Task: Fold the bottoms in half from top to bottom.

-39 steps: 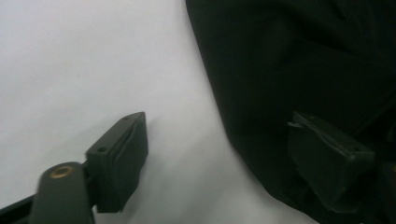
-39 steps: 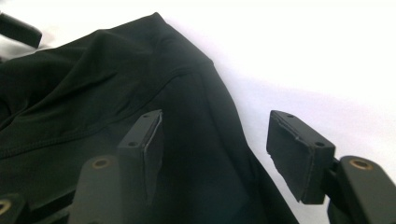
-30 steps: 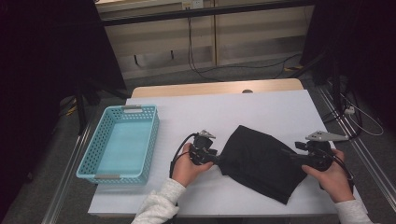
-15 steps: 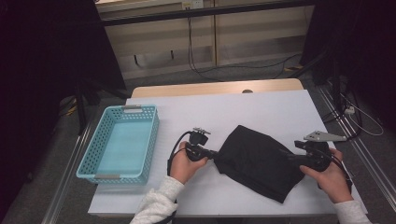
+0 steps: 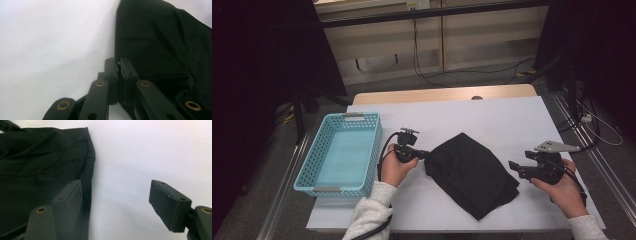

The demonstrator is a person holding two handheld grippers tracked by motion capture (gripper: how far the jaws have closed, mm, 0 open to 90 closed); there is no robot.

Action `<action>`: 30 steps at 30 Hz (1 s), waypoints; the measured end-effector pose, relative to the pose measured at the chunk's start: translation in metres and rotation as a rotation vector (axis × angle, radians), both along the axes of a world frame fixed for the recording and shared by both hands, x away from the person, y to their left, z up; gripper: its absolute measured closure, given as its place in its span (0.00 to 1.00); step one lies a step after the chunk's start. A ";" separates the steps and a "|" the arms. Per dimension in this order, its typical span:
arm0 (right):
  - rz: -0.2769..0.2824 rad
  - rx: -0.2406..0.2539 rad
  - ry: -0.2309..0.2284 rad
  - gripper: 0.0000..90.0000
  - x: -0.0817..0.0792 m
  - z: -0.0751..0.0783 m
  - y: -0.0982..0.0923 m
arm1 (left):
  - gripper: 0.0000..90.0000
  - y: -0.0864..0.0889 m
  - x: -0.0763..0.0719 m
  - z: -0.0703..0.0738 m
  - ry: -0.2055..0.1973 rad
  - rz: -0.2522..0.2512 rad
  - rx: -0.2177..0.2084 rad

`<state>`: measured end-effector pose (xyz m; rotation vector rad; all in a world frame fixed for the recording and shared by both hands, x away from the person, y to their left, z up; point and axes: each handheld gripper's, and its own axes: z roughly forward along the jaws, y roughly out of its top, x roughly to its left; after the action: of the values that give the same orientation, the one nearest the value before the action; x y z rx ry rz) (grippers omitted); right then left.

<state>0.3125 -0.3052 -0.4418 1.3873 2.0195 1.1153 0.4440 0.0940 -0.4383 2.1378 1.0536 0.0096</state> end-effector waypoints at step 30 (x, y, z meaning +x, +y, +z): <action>0.040 -0.025 0.010 0.29 0.000 -0.004 0.012 | 0.70 -0.015 -0.023 -0.010 -0.036 0.069 0.134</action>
<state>0.3120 -0.2930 -0.4454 1.3492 2.0694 1.0985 0.4211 0.0787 -0.4482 2.2106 1.1331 0.1550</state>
